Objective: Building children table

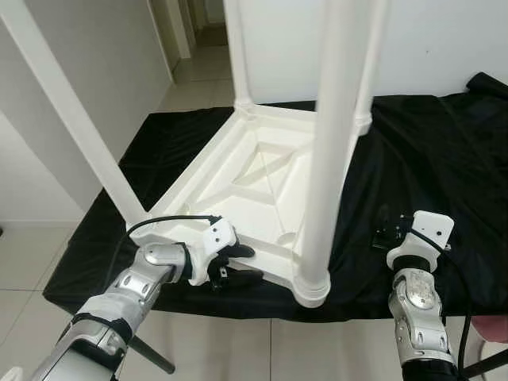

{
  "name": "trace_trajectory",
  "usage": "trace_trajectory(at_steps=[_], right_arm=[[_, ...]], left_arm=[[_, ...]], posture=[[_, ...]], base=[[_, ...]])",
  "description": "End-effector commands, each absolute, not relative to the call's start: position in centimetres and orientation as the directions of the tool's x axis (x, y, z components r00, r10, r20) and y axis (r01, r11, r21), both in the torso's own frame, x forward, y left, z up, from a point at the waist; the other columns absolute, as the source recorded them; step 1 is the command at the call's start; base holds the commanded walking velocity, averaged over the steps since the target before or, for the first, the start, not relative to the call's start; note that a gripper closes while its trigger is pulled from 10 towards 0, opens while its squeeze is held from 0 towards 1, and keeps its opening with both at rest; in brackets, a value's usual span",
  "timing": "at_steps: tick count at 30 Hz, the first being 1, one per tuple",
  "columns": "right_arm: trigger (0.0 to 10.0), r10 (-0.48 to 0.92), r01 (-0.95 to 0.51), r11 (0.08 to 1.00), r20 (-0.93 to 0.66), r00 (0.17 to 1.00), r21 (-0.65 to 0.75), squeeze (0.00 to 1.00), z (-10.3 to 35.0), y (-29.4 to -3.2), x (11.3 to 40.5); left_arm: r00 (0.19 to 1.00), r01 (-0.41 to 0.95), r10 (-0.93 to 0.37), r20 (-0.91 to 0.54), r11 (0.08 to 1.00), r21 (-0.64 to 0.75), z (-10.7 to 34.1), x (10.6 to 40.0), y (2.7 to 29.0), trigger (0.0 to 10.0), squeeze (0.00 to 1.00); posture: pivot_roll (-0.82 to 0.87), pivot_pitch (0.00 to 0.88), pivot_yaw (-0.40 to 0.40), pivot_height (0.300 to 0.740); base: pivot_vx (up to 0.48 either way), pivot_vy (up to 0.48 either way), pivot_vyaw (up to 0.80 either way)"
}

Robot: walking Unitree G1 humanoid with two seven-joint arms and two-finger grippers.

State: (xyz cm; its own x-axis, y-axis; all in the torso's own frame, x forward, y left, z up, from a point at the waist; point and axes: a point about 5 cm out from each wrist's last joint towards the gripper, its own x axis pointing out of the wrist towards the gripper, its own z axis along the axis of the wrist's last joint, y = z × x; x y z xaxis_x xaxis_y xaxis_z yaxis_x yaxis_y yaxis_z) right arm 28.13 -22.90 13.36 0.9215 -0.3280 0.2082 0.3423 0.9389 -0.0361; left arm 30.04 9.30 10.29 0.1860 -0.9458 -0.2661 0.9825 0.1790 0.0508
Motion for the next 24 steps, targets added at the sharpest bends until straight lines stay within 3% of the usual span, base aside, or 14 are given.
trace_trajectory(at_steps=[1,5,6,7,8,16,17,18,19,24], right_arm=[[10.0,-0.307,0.320,0.947,0.204,0.930,-0.033,0.00,13.3,-22.1,28.5],[10.0,-0.300,0.313,0.949,0.204,0.932,-0.033,0.00,13.4,-21.9,28.7],[10.0,-0.296,0.309,0.951,0.204,0.933,-0.034,0.00,13.4,-21.8,28.7],[10.0,-0.288,0.302,0.953,0.205,0.935,-0.037,0.00,13.4,-21.8,28.7],[10.0,-0.280,0.294,0.955,0.205,0.938,-0.040,0.00,13.4,-21.7,28.8],[10.0,-0.279,0.294,0.955,0.205,0.938,-0.044,0.00,13.4,-22.0,28.7],[10.0,-0.277,0.292,0.955,0.205,0.939,-0.046,0.00,13.4,-22.0,28.7],[10.0,-0.277,0.292,0.955,0.205,0.939,-0.046,0.00,13.4,-22.0,28.7],[10.0,-0.270,0.285,0.957,0.204,0.941,-0.049,0.00,13.3,-21.9,28.7],[10.0,-0.255,0.270,0.962,0.205,0.945,-0.049,0.00,13.3,-21.6,28.7]], left_arm=[[0.212,0.976,-0.941,-0.263,0.219,0.003,9.0,29.1,9.4,0.0,0.00],[0.222,0.973,-0.943,-0.247,0.230,-0.001,8.8,28.9,8.7,0.0,0.00],[0.242,0.969,-0.940,-0.240,0.246,0.014,8.9,29.0,8.5,3.3,0.00],[0.278,0.960,-0.933,-0.229,0.277,0.038,9.0,29.4,8.2,10.0,0.00],[0.318,0.948,-0.923,-0.215,0.311,0.066,9.3,29.8,8.0,10.0,0.00],[0.335,0.942,-0.933,-0.133,0.336,0.019,10.4,30.0,7.4,10.0,0.00],[0.332,0.943,-0.935,-0.128,0.333,0.016,10.5,29.8,7.4,10.0,0.14],[0.332,0.943,-0.935,-0.128,0.333,0.016,10.5,29.8,7.4,10.0,0.14],[0.329,0.944,-0.936,-0.122,0.328,0.024,10.6,29.6,7.3,10.0,1.00],[0.377,0.926,-0.918,-0.122,0.369,0.085,10.7,29.7,7.0,10.0,1.00]], posture=[[-0.03,0.023,0.127,0.740],[-0.03,0.024,0.123,0.740],[-0.03,0.024,0.123,0.740],[-0.03,0.026,0.119,0.740],[-0.03,0.026,0.119,0.740],[-0.03,0.029,0.106,0.740],[-0.02,0.033,0.102,0.740],[-0.02,0.033,0.102,0.740],[-0.02,0.033,0.099,0.740],[-0.02,0.034,0.098,0.740]], base=[[0.000,0.000,0.00],[0.000,0.000,0.00],[0.000,0.000,0.00],[0.000,0.000,0.00],[0.000,0.000,0.00],[0.000,0.000,0.00],[0.000,0.000,0.00],[0.000,0.000,0.00],[0.000,0.000,0.00],[0.000,0.000,0.00]])
